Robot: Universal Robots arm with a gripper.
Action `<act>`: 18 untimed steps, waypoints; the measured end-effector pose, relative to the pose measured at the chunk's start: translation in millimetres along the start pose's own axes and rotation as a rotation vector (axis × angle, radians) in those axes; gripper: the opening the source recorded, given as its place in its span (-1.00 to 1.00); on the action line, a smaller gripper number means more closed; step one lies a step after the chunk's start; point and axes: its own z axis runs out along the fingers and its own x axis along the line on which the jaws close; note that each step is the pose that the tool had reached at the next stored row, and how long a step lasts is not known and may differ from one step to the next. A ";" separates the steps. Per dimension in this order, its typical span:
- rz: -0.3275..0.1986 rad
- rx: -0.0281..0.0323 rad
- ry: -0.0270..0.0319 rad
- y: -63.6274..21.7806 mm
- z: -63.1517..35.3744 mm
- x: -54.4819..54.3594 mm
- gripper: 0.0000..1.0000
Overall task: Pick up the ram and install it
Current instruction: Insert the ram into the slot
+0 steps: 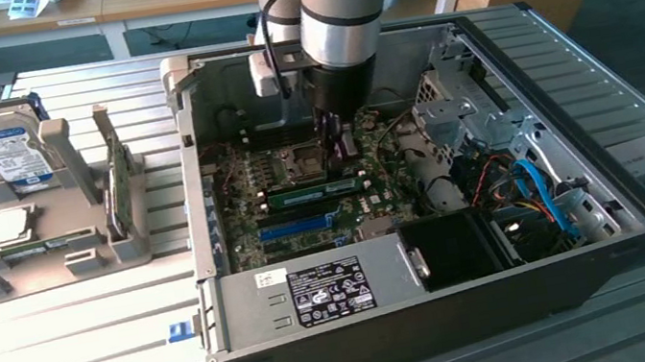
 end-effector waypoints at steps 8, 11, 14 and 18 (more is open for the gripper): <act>0.000 0.0000 0.0003 0.5 -28.7 0.1 -0.51; 0.000 -0.0001 0.0008 0.6 -34.7 0.2 -0.51; 0.000 -0.0001 0.0013 0.7 -40.2 0.2 -0.51; 0.000 -0.0001 0.0020 0.8 -47.7 0.2 -0.51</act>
